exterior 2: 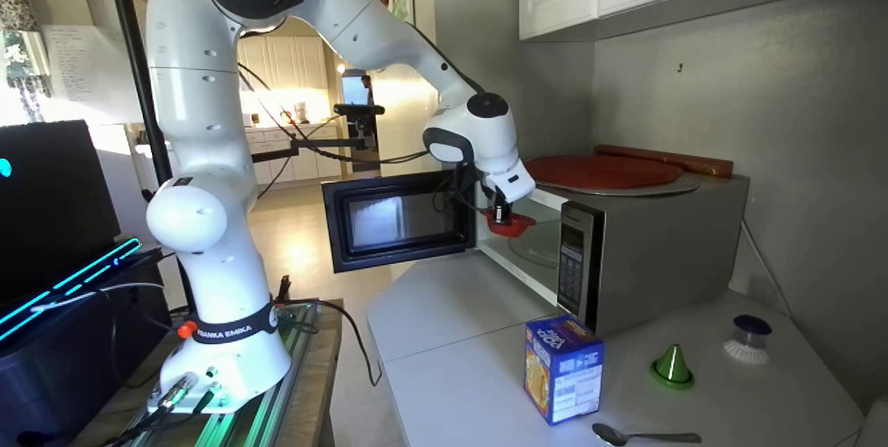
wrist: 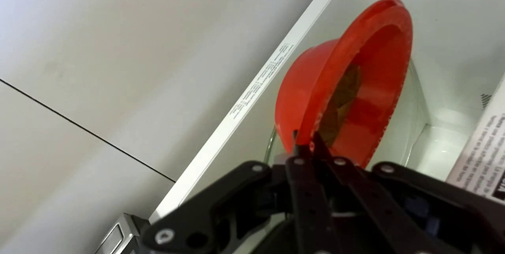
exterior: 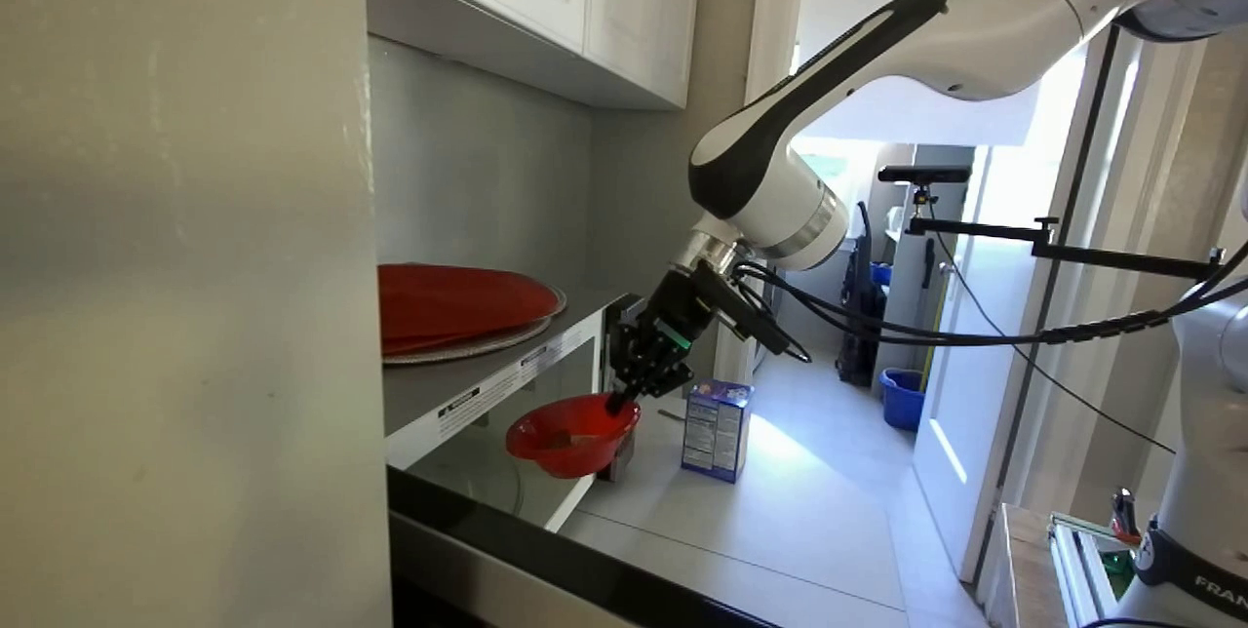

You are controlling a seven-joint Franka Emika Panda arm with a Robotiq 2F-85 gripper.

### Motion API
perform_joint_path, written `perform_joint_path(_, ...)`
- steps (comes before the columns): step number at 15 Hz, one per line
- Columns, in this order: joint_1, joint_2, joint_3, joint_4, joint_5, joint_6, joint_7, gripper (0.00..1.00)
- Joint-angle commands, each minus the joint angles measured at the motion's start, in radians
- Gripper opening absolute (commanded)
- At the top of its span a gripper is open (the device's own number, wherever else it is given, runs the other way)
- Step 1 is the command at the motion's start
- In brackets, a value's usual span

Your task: Put the red bowl in the microwave.

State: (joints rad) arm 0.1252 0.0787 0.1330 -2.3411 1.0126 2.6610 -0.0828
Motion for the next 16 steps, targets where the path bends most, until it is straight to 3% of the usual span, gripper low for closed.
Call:
perform_joint_path(1, 0.020, 0.059, 0.023, 0.015, 0.060, 0.087, 0.018, 0.01)
perform_joint_path(10, 0.011, 0.148, 0.063, 0.075, 0.297, 0.115, -0.126, 0.01)
perform_joint_path(16, 0.019, 0.232, 0.113, 0.162, 0.549, 0.245, -0.346, 0.01)
